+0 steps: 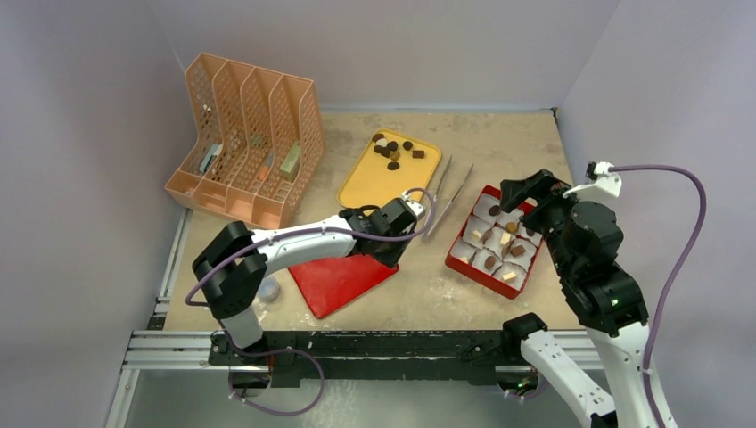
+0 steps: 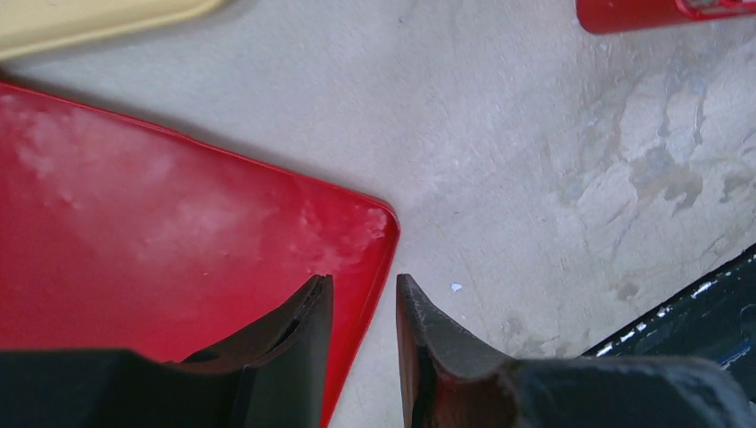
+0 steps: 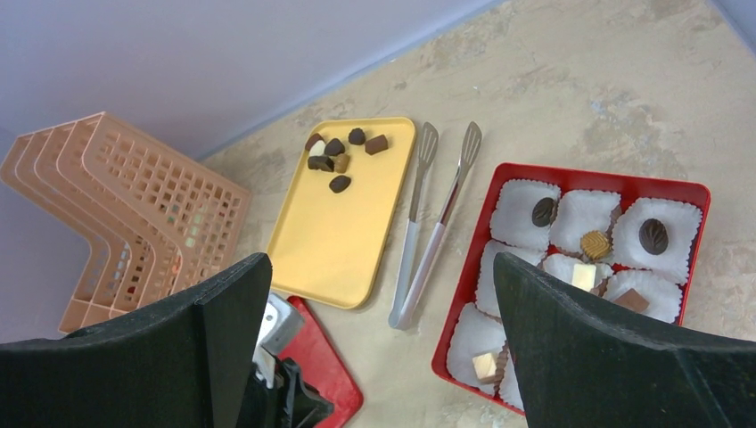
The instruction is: Pack the chocolate
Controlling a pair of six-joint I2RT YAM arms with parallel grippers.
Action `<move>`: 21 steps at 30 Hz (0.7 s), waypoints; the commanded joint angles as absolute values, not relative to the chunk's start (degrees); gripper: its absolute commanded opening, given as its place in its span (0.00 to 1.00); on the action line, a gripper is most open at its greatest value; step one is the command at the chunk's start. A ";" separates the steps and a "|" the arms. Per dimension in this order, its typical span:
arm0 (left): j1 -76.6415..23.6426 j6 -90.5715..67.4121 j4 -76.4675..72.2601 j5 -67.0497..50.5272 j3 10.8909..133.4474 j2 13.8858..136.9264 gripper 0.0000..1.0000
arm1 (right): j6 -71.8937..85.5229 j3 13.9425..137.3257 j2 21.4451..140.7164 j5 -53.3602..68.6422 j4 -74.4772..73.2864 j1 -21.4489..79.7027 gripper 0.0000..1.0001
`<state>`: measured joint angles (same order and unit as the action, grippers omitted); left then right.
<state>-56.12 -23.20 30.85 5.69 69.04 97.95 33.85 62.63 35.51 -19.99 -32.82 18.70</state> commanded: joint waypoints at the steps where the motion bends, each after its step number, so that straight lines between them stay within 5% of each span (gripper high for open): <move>1: -56.79 -23.91 27.61 3.83 67.99 99.07 0.31 | 33.50 63.59 35.69 -20.06 -30.41 18.85 0.96; 21: -58.70 -25.53 22.37 2.38 64.03 103.61 0.31 | 33.66 62.75 35.24 -20.37 -30.34 18.86 0.96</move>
